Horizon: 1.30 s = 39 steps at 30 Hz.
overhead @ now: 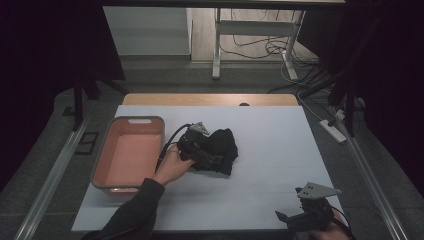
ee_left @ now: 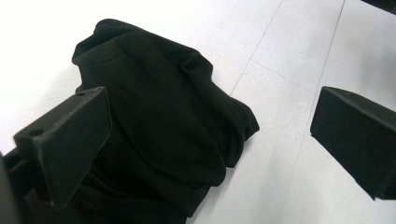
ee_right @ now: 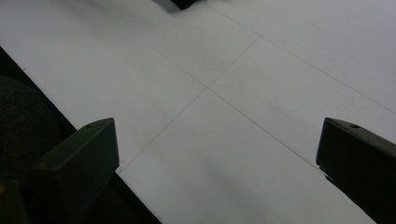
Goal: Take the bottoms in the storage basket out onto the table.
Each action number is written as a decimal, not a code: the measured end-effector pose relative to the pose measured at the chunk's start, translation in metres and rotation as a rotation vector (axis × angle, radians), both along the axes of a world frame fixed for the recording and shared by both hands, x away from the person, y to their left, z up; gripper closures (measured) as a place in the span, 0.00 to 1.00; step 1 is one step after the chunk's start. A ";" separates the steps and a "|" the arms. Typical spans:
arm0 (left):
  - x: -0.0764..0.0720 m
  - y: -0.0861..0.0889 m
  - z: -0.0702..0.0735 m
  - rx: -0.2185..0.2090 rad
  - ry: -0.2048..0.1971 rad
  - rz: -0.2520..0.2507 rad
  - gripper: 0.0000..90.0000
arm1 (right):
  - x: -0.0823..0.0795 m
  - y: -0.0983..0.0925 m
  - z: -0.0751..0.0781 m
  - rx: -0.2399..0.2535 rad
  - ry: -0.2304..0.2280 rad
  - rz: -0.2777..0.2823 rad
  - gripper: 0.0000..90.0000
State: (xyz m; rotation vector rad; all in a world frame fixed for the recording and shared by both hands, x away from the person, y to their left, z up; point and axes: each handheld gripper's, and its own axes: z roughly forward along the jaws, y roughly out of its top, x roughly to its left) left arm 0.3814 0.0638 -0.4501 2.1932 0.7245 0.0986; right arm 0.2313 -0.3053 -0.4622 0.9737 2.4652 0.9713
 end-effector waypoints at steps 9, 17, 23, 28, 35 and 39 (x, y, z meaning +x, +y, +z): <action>-0.006 0.006 0.003 -0.003 -0.003 0.007 0.00 | 0.000 0.000 0.000 0.001 -0.001 -0.003 0.00; -0.011 0.011 0.006 -0.047 0.021 0.014 0.00 | 0.000 0.000 0.000 0.001 -0.001 -0.005 0.00; -0.016 0.013 0.007 -0.052 0.026 0.019 0.00 | 0.000 0.000 0.000 -0.001 -0.002 -0.004 0.00; -0.020 0.016 0.006 -0.069 0.049 0.015 0.00 | 0.000 0.000 0.000 -0.004 -0.002 -0.004 0.00; -0.025 0.020 0.005 -0.069 0.052 0.011 0.00 | 0.000 0.000 0.000 -0.006 -0.002 -0.004 0.00; -0.028 0.023 0.005 -0.066 0.048 0.015 0.00 | 0.000 0.000 0.000 -0.005 -0.001 -0.005 0.00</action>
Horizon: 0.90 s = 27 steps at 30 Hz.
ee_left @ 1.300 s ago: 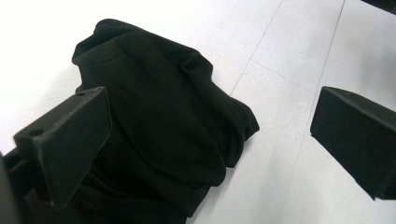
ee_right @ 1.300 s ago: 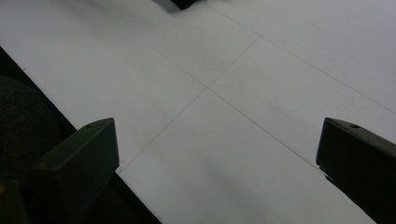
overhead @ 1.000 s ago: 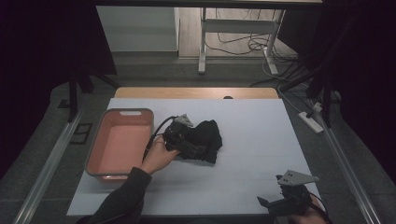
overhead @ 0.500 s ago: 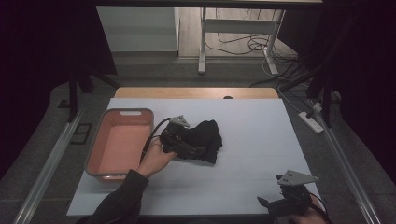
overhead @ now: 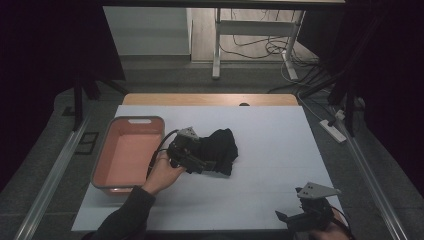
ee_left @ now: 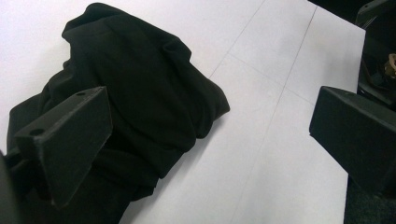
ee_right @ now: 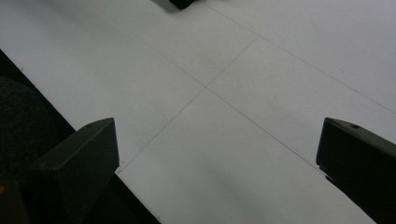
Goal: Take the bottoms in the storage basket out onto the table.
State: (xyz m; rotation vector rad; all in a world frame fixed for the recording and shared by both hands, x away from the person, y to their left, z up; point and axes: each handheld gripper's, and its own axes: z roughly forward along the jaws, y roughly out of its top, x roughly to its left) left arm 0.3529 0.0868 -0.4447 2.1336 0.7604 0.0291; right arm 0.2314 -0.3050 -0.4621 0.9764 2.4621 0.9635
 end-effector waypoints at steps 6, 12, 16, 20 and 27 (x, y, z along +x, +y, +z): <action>-0.005 0.007 0.001 -0.011 -0.010 0.007 0.00 | 0.000 0.000 0.000 0.000 0.000 -0.001 0.00; -0.010 0.014 0.002 -0.018 -0.018 0.013 0.00 | 0.000 0.000 0.000 0.003 -0.001 -0.002 0.00; -0.013 0.017 0.002 -0.023 -0.017 0.014 0.00 | 0.000 0.000 0.000 0.004 0.000 -0.003 0.00; -0.017 0.021 0.004 -0.028 -0.021 0.020 0.00 | 0.000 0.000 0.000 0.006 0.000 -0.004 0.00; -0.024 0.027 0.005 -0.035 -0.032 0.034 0.00 | 0.000 0.000 0.000 0.006 0.000 -0.004 0.00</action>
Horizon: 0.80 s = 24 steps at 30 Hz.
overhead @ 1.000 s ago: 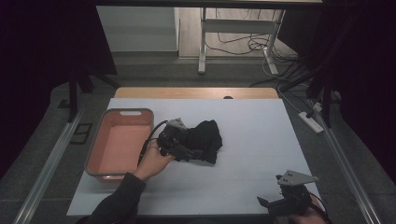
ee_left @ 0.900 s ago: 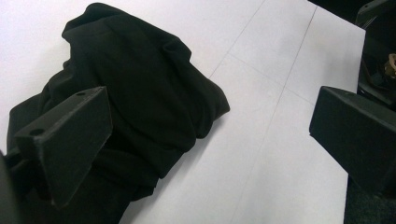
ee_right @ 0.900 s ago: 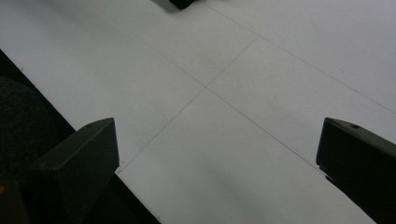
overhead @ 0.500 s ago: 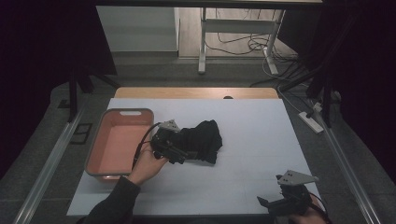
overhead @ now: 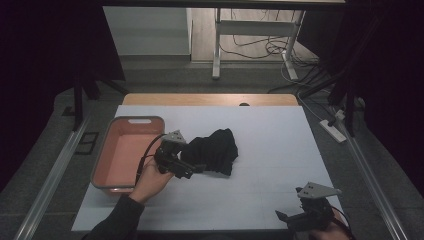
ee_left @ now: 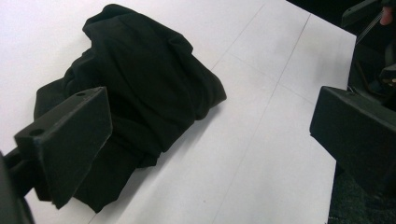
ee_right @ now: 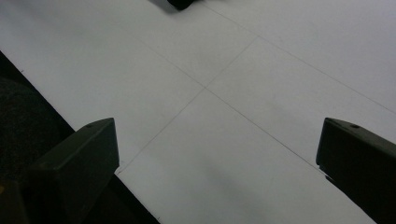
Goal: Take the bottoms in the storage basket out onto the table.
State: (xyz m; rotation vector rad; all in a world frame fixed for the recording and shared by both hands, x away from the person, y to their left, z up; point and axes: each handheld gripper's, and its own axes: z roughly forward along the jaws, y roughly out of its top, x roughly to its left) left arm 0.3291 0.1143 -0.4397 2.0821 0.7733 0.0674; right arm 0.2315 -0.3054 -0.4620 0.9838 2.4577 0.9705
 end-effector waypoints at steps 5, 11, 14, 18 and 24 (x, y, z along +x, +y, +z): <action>-0.004 0.003 0.001 0.014 -0.009 0.001 0.00 | 0.000 0.000 0.000 -0.001 0.000 0.000 0.00; -0.009 0.007 0.003 0.004 -0.015 0.001 0.00 | 0.000 0.000 0.000 0.003 0.000 0.000 0.00; -0.012 0.009 0.003 -0.003 -0.015 0.006 0.00 | 0.000 0.000 0.000 0.003 0.000 0.000 0.00; -0.016 0.013 0.003 -0.016 -0.012 0.015 0.00 | 0.000 0.000 0.000 0.004 0.000 0.000 0.00; -0.021 0.020 0.003 -0.026 -0.007 0.026 0.01 | 0.000 0.000 0.000 0.003 0.001 -0.001 0.00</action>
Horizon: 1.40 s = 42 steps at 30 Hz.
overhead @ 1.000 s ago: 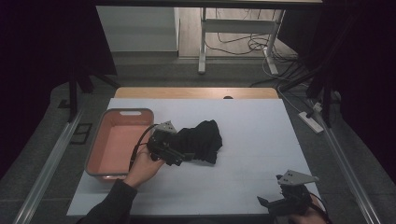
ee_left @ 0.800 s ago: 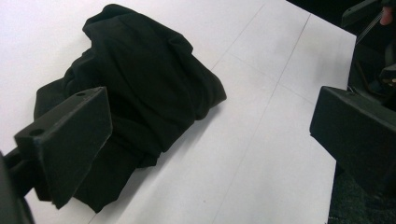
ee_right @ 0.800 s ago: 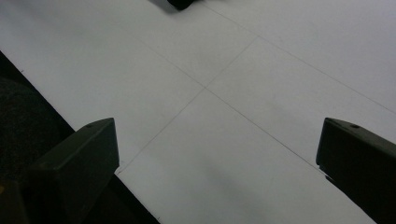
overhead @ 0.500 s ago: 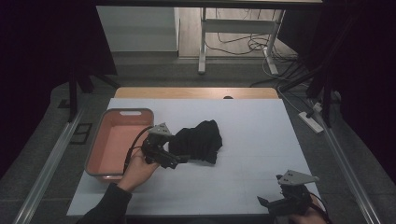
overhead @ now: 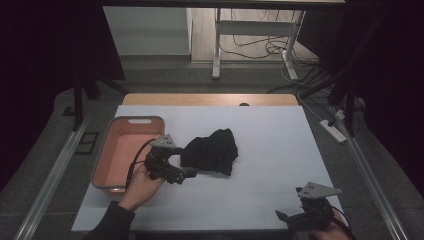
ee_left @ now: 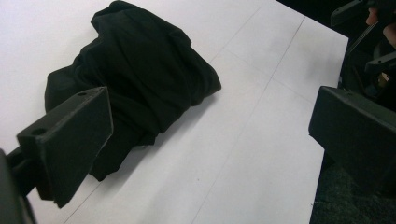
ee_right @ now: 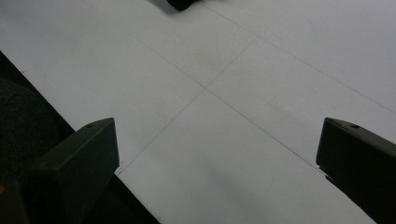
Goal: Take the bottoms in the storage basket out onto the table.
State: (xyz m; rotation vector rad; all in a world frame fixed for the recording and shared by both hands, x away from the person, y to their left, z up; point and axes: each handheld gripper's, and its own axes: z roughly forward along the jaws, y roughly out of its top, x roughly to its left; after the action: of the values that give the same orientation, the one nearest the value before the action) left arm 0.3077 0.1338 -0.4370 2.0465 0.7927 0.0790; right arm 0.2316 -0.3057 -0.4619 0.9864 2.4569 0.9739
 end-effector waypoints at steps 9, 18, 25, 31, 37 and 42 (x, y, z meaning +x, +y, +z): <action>-0.008 0.007 0.001 -0.011 -0.008 0.011 0.01 | 0.000 0.000 0.000 0.000 0.001 -0.002 0.00; -0.015 0.012 0.000 -0.011 -0.016 0.018 0.01 | 0.000 0.000 0.000 0.000 0.001 -0.002 0.00; -0.021 0.015 0.000 -0.010 -0.019 0.021 0.01 | 0.000 0.000 0.000 -0.002 0.002 -0.003 0.00; -0.025 0.020 -0.001 -0.011 -0.017 0.032 0.01 | 0.000 0.000 0.000 0.000 0.001 -0.004 0.00; -0.030 0.023 -0.003 -0.004 -0.015 0.040 0.01 | 0.000 0.000 0.000 0.004 0.000 -0.010 0.00; -0.034 0.027 -0.004 -0.007 -0.016 0.053 0.01 | 0.001 -0.002 0.000 0.016 -0.001 -0.020 0.00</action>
State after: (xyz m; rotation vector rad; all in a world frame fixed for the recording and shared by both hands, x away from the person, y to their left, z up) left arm 0.2734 0.1610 -0.4414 2.0164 0.8366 0.1220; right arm 0.2324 -0.3075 -0.4615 1.0139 2.4376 0.9886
